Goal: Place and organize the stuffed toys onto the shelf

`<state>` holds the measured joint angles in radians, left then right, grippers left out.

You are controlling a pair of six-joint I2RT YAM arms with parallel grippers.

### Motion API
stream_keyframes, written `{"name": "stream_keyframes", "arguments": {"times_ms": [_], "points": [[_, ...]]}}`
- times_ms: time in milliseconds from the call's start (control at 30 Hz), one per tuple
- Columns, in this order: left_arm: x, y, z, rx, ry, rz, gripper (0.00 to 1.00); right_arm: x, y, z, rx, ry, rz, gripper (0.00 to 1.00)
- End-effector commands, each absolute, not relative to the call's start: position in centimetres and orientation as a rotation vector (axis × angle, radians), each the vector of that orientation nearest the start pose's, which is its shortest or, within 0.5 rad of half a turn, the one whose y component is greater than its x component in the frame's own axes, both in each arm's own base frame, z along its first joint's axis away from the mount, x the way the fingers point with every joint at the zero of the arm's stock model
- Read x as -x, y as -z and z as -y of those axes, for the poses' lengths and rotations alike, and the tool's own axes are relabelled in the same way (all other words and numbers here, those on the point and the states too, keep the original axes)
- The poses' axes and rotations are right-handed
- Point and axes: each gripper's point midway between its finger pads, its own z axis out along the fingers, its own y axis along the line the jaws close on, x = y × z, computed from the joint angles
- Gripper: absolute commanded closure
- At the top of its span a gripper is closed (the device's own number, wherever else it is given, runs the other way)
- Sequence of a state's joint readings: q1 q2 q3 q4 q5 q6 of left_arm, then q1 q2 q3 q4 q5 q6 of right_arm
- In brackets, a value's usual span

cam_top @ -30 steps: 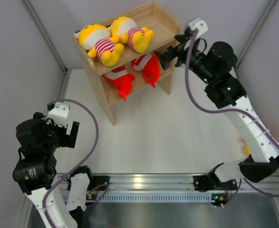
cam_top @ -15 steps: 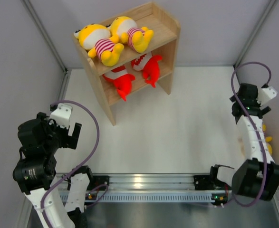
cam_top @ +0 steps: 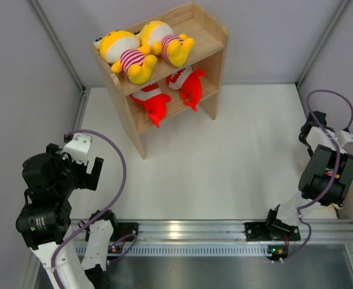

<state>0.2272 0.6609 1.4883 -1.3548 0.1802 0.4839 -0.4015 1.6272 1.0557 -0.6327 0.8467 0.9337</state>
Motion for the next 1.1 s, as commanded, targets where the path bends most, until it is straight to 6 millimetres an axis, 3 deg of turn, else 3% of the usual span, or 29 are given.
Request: {"name": "stream_keyframes", "arguments": {"times_ms": [0, 133, 300, 333, 400, 433, 500, 567, 600, 633, 700, 733, 767, 800, 867, 933, 967, 1033, 1067], "points": [[-13.1, -34.8, -1.9, -0.376, -0.267, -2.032, 0.01, -27.7, -10.6, 24.6, -1.612, 0.968, -1.697, 0.01], [-13.1, -34.7, -1.7, -0.386, -0.254, -2.031, 0.01, -27.8, -8.7, 24.4, -1.610, 0.983, -1.774, 0.01], [-13.1, -35.2, -1.7, -0.391, -0.259, -2.024, 0.01, -28.1, -8.2, 24.3, -1.623, 0.979, -1.805, 0.00], [-13.0, -35.4, -1.8, -0.391, -0.265, -2.020, 0.01, -27.7, -7.8, 24.1, -1.631, 0.991, -1.827, 0.05], [-13.0, -35.7, -1.7, -0.393, -0.264, -2.009, 0.01, -27.2, -6.8, 23.6, -1.661, 0.987, -1.841, 0.18], [-13.0, -35.8, -1.7, -0.394, -0.263, -2.007, 0.01, -26.9, -6.1, 23.3, -1.669, 0.982, -1.857, 0.40], [-12.9, -35.9, -1.6, -0.391, -0.263, -2.004, 0.01, -26.0, -3.8, 22.4, -1.700, 0.962, -1.891, 0.64], [-12.8, -36.0, -1.6, -0.397, -0.266, -2.003, 0.01, -26.0, -2.5, 21.7, -1.698, 0.904, -1.960, 0.71], [-12.7, -36.1, -1.6, -0.399, -0.268, -2.003, 0.01, -26.2, -3.0, 22.1, -1.687, 0.887, -1.946, 0.73], [-12.6, -36.1, -1.7, -0.402, -0.278, -2.005, 0.01, -25.9, -2.6, 21.8, -1.663, 0.868, -1.959, 0.81], [-12.5, -36.1, -1.9, -0.400, -0.287, -2.006, 0.01, -27.9, -4.4, 22.1, -1.577, 0.749, -1.897, 0.93], [-12.5, -36.2, -1.9, -0.398, -0.289, -2.005, 0.01, -27.4, -3.8, 21.6, -1.547, 0.721, -1.917, 1.00], [-12.5, -36.2, -1.9, -0.401, -0.290, -2.003, 0.01, -28.3, -4.0, 20.9, -1.475, 0.638, -1.962, 1.00], [-12.5, -36.3, -1.9, -0.398, -0.289, -2.002, 0.01, -30.1, -5.8, 21.1, -1.418, 0.554, -1.889, 1.00], [-12.5, -36.3, -1.7, -0.402, -0.281, -1.998, 0.02, -31.5, -6.1, 19.4, -1.280, 0.416, -1.964, 1.00], [-12.6, -36.3, -1.8, -0.401, -0.281, -2.003, 0.01, -33.4, -8.8, 18.7, -1.163, 0.320, -1.918, 1.00], [-12.6, -36.4, -1.8, -0.401, -0.284, -2.002, 0.01, -34.6, -9.6, 17.0, -1.041, 0.244, -1.955, 1.00], [-12.6, -36.5, -1.8, -0.402, -0.287, -1.999, 0.02, -37.0, -13.1, 15.0, -0.876, 0.130, -1.910, 1.00], [-12.5, -36.5, -1.8, -0.399, -0.288, -1.998, 0.01, -38.5, -14.3, 12.1, -0.717, -0.007, -1.940, 1.00]]}}
